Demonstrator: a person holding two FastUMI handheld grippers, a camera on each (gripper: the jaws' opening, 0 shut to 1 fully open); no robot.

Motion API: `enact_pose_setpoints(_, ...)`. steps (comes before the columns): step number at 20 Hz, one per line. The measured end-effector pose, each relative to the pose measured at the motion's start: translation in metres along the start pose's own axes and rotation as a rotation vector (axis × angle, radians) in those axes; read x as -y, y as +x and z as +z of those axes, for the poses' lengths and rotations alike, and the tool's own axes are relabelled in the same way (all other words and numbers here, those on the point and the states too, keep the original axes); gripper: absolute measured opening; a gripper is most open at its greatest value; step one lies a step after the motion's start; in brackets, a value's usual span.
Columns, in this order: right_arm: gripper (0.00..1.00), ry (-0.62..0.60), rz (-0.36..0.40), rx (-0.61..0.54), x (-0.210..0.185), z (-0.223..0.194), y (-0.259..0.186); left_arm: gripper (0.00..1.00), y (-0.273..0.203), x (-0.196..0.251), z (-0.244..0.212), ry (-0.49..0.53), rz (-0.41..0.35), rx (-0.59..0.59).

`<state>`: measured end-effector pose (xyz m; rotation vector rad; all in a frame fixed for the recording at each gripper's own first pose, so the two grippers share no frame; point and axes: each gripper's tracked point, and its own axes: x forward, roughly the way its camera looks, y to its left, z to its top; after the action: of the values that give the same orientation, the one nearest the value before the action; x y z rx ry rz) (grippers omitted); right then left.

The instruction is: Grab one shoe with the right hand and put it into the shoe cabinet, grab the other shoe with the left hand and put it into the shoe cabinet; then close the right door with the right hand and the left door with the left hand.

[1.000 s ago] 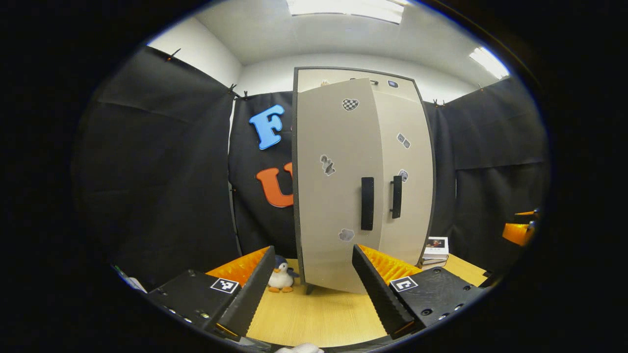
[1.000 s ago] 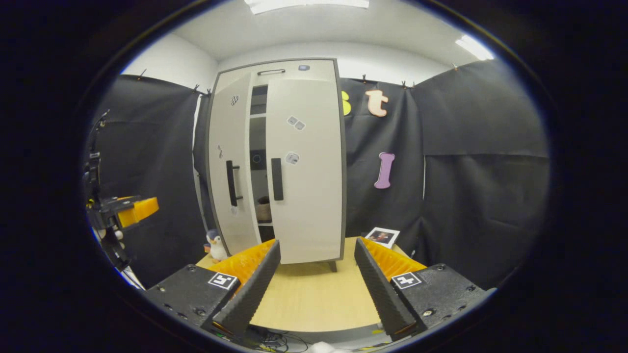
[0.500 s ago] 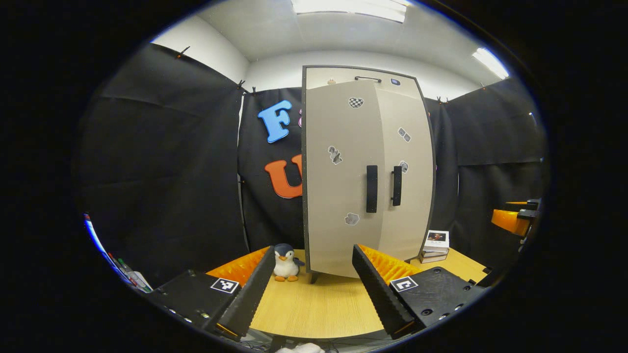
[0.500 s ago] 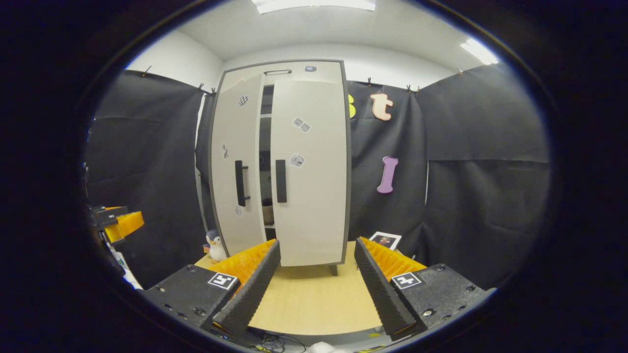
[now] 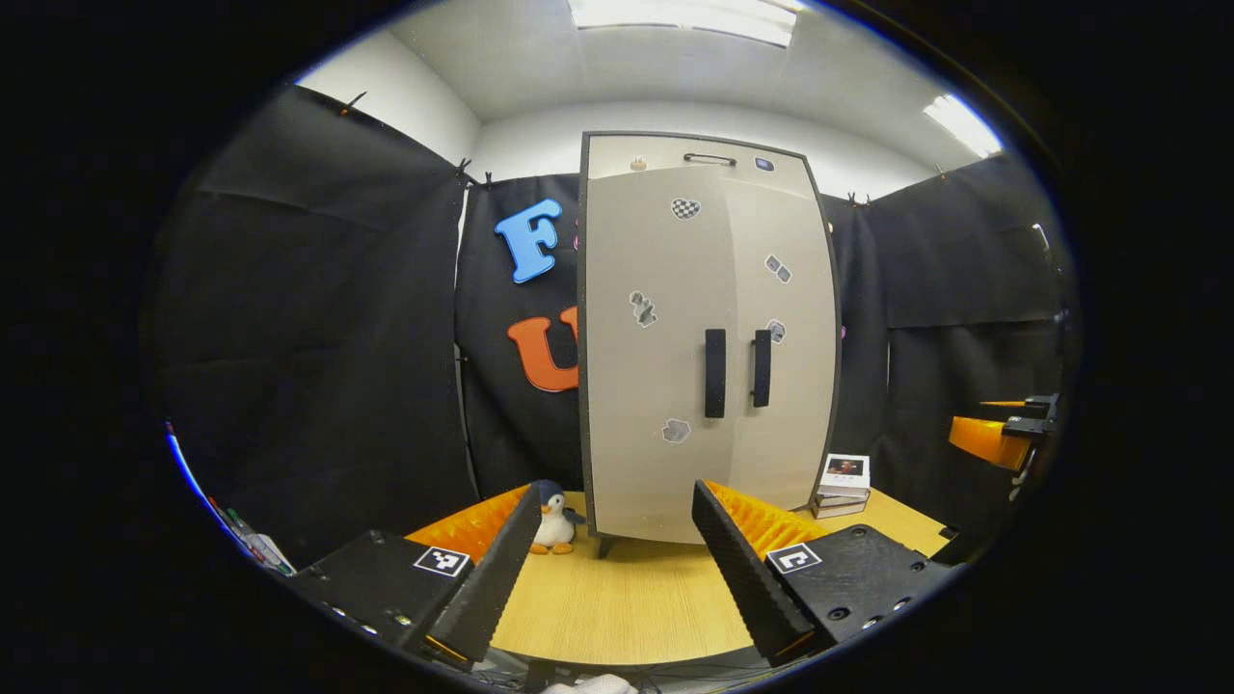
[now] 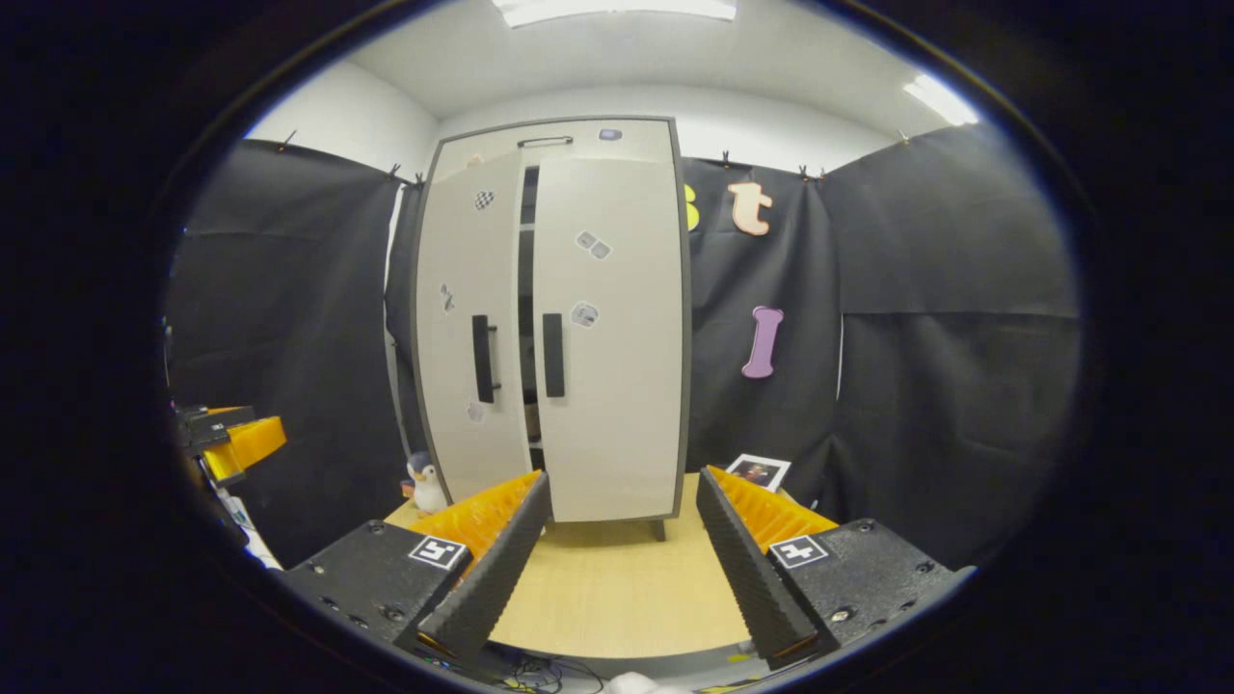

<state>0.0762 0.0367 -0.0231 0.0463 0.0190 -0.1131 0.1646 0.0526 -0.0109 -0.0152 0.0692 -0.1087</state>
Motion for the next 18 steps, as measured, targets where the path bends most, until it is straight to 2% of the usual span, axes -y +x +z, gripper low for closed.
enact_pose_setpoints(18, 0.99, -0.011, 0.019, -0.008, -0.0053, 0.0008, 0.0028, 0.96, -0.0002, 0.0025, -0.0008, -0.01, -0.003, -0.005)
